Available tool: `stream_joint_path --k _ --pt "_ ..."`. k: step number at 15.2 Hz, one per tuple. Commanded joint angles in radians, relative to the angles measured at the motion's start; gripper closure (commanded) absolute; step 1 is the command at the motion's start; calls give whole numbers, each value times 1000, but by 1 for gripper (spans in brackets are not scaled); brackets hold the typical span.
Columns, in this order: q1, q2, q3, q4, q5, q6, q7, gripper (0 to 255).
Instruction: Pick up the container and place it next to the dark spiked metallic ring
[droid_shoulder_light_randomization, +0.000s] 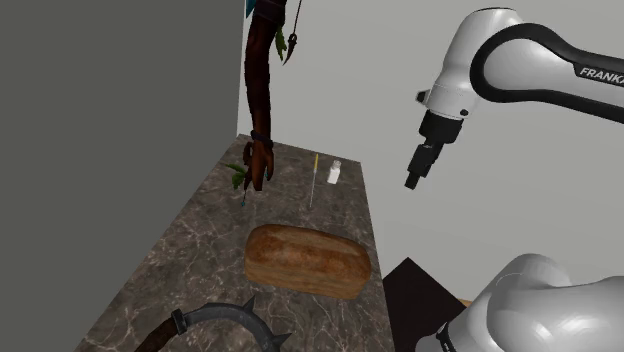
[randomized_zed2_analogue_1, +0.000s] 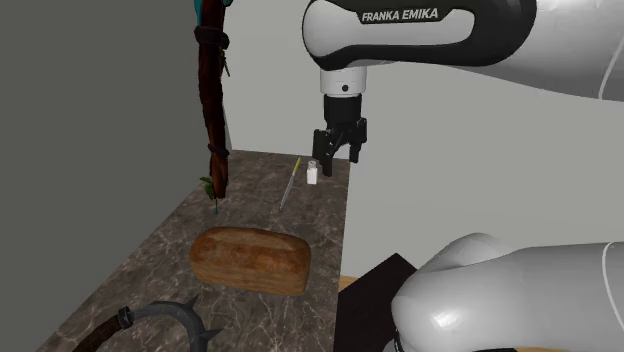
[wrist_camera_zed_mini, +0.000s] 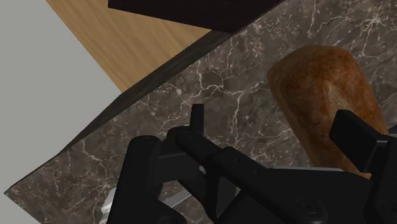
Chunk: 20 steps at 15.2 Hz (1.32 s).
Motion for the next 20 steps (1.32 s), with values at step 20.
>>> stream_joint_path --k 20 --pt "-27 700 -101 332 -88 340 -213 0"
